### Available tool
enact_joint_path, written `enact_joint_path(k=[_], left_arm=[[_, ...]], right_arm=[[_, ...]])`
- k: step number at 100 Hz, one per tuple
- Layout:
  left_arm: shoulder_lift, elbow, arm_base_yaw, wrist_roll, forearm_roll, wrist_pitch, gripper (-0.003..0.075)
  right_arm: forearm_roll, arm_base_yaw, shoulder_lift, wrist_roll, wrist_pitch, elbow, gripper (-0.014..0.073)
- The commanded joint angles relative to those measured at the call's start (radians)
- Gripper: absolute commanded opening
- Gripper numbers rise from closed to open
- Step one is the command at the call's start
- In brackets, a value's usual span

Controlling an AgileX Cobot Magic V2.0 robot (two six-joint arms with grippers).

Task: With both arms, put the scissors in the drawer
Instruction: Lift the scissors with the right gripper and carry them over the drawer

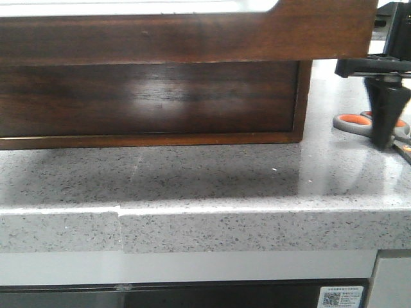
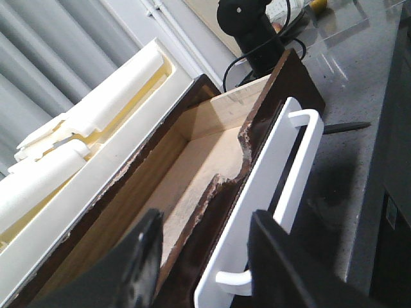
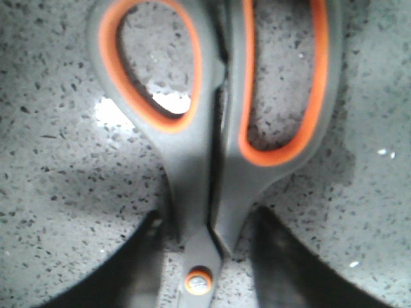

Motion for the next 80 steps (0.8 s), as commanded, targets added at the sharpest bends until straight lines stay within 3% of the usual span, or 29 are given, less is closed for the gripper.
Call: enact_joint_path(k=[1,31,80], left_arm=[[0.01,-0.034,-0.008,-0.012,0.006,-0.052,0.0292],[0.01,-0.034,-0.008,-0.012,-0.046,-0.052,0.0292],[0.01,-0.034,-0.008,-0.012,-0.057,-0.052,0.0292]], right_arm=[[0.003,-0.001,-0.027,-0.001,0.0,-0.028,0.0139],[0.005,-0.001,-0.037,-0.008,-0.018,-0.028,-0.0053],[-0.013,-0.001,-0.281,-0.031,-0.013,-0.071,-0.0055]])
